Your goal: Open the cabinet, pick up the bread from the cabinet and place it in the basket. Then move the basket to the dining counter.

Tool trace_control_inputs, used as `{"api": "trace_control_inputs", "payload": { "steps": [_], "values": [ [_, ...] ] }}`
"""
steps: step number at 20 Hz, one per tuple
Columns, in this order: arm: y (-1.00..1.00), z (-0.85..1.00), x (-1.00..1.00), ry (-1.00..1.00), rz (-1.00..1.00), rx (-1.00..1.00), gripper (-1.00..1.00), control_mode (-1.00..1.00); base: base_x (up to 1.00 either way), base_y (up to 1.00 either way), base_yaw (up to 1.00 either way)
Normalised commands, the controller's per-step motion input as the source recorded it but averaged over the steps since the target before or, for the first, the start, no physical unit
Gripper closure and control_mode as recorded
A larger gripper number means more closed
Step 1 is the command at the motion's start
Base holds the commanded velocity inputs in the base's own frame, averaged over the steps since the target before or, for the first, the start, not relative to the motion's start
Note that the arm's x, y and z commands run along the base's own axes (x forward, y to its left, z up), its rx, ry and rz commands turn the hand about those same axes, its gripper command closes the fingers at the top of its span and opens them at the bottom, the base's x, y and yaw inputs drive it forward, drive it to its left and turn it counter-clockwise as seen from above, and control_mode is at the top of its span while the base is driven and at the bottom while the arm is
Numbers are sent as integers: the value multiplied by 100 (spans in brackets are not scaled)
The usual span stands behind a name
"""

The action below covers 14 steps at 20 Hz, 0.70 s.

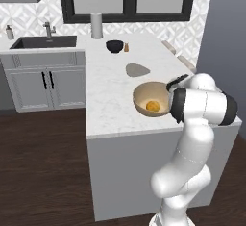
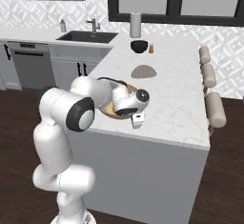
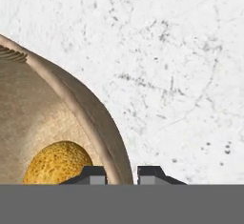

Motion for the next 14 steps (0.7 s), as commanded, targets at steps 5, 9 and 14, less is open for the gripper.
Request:
{"api": "trace_control_inputs", "payload": {
  "steps": [5,9,14],
  "values": [
    [5,-19,26,1,0,0,-100,-100,0,0,0],
    [17,37,-1,-13,0,-2,-100,-100,0,0,0],
    [24,65,-45,-23,5,-5,-100,-100,0,0,0]
  ]
}}
